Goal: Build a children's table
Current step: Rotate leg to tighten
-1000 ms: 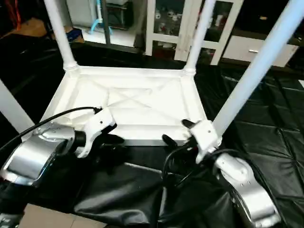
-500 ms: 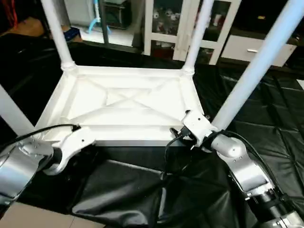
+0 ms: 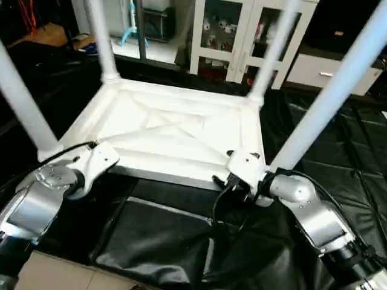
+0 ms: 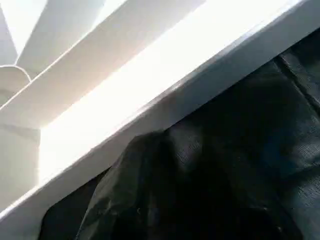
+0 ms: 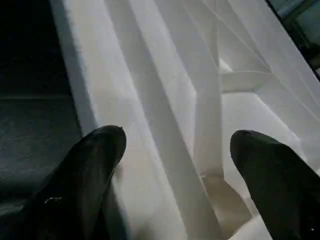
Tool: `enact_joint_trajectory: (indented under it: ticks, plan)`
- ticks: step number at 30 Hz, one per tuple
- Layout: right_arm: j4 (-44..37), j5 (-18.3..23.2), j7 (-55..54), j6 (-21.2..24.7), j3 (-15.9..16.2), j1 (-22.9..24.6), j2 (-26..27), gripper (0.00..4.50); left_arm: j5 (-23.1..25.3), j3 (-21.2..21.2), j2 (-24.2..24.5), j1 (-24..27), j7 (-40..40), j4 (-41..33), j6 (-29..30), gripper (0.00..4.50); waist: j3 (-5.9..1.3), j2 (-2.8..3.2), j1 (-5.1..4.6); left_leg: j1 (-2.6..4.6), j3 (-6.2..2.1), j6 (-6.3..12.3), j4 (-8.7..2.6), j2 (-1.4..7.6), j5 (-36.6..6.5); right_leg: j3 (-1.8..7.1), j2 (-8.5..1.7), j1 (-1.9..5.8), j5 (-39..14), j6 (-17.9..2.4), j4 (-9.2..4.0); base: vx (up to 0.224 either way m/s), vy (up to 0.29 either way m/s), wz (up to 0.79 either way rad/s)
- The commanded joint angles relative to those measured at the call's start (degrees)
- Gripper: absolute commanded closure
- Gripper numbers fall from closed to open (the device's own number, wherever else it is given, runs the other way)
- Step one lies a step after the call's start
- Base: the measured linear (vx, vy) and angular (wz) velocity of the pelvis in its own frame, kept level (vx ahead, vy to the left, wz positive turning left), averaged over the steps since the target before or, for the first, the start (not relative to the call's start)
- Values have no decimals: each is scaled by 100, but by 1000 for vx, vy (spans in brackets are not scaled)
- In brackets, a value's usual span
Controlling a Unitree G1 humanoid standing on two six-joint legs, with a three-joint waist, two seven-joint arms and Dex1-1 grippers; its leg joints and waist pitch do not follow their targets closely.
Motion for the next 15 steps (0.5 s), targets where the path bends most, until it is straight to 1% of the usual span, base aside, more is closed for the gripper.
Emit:
enact_joint_trajectory:
  ticks: [1,3,4,5,6,7,8,9,10,11,12,13,14,15]
  plan:
    - [241,-123,202,247,176,228,-111,43,180,-43,-42,-185,142,49,-222,275,-284,157,-42,160,-140,-255,-509,233,-1985,146,-206,69,-1750,-928,-387,0,0,0]
    - [250,-140,154,239,150,222,-105,43,196,-52,-52,-190,144,63,-237,275,-295,151,-45,138,-152,-264,-510,232,-1967,142,-219,84,-1726,-953,-386,0,0,0]
    - [269,-179,67,190,109,206,-101,43,130,-4,-118,-189,112,-5,-160,275,-307,140,-51,109,-155,-262,-509,231,-1891,142,-227,112,-1619,-974,-372,0,0,0]
    - [305,-175,-56,122,15,164,-65,43,12,52,-157,-175,37,-157,-66,275,-309,123,-49,103,-153,-249,-504,230,-1829,142,-225,115,-1565,-986,-364,0,0,0]
    - [334,-102,-211,-187,-156,78,16,43,-298,220,-230,-148,-123,-492,93,275,-306,120,-63,88,-155,-232,-508,232,-1733,145,-242,131,-1536,-1015,-340,0,0,0]
    - [323,-2,-347,-395,-318,9,119,43,-599,390,-283,-135,-282,-816,282,275,-302,142,-54,109,-144,-236,-498,239,-1691,147,-258,109,-1551,-1081,-349,0,0,0]
    - [302,89,-447,-531,-449,-41,208,43,-829,525,-316,-128,-397,-1058,434,275,-304,138,-57,110,-134,-237,-493,242,-1677,155,-267,110,-1521,-1115,-356,0,0,0]
    - [266,172,-496,-566,-533,-66,281,43,-982,638,-332,-129,-451,-1202,547,275,-303,137,-50,111,-135,-243,-492,242,-1614,145,-258,111,-1448,-1168,-338,0,0,0]
    - [136,419,-543,-617,-705,-96,465,43,-1338,1019,-369,-149,-493,-1485,816,275,-297,119,-49,84,-133,-207,-495,243,-1551,144,-257,131,-1343,-1188,-324,0,0,0]
    - [128,430,-543,-615,-711,-97,473,43,-1361,1058,-373,-149,-488,-1507,844,257,-289,126,-63,84,-127,-214,-496,239,-1566,142,-247,127,-1330,-1200,-308,0,0,0]
    - [58,516,-539,-619,-754,-97,535,43,-1554,1396,-407,-144,-445,-1704,1079,246,-297,127,-84,76,-130,-220,-492,232,-1554,130,-224,148,-1296,-1172,-289,0,0,0]
    - [4,528,-543,-694,-748,-64,570,43,-1869,2026,-561,-94,-367,-2020,1447,241,-300,131,-92,76,-126,-208,-486,227,-1447,129,-216,152,-1184,-1163,-283,0,0,0]
    - [-10,507,-566,-696,-730,-31,587,43,-2074,2362,-650,-18,-389,-2196,1624,241,-296,134,-109,60,-126,-222,-486,225,-1393,129,-217,164,-1133,-1182,-269,0,0,0]
    - [-14,487,-593,-700,-713,-4,601,43,-2228,2582,-684,69,-440,-2330,1704,238,-292,143,-111,66,-120,-225,-481,221,-1375,126,-206,160,-1101,-1192,-281,0,0,0]
